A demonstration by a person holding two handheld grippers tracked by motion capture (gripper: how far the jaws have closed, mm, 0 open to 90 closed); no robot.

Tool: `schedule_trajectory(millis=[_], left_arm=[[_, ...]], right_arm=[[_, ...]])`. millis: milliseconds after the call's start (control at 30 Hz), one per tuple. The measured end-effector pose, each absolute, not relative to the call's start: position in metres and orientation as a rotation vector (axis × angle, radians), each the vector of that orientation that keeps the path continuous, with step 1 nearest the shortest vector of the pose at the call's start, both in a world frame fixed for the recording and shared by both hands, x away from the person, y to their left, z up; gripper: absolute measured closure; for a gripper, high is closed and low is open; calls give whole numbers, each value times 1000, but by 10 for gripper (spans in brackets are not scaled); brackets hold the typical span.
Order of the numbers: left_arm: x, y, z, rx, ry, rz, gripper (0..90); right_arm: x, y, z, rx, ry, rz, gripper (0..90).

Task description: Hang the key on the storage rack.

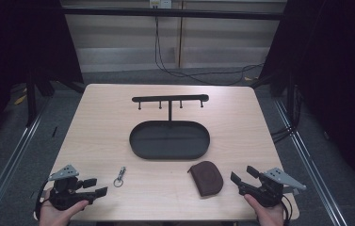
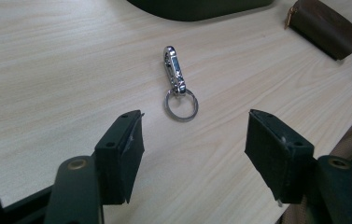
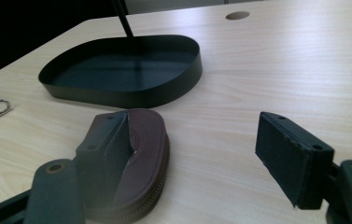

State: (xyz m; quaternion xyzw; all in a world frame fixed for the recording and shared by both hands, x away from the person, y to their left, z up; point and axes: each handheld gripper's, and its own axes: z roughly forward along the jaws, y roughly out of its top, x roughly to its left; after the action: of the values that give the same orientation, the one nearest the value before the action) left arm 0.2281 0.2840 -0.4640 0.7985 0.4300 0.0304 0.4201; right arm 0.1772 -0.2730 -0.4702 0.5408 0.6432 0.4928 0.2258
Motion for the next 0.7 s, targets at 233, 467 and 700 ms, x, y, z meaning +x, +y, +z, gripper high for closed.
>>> schedule_trajectory(millis=[233,467,700], left_arm=[[228,282,-464,2004,1102,103,393],[225,280,-462,2017,1073,97,410],[227,271,-453,2023,1007,67,510]], right_arm=[[179,-274,-471,1524,1791,1361,258],[181,-275,-470,1563,1839,1372,242],[182,-270,-467,1567,1895,1333,249]])
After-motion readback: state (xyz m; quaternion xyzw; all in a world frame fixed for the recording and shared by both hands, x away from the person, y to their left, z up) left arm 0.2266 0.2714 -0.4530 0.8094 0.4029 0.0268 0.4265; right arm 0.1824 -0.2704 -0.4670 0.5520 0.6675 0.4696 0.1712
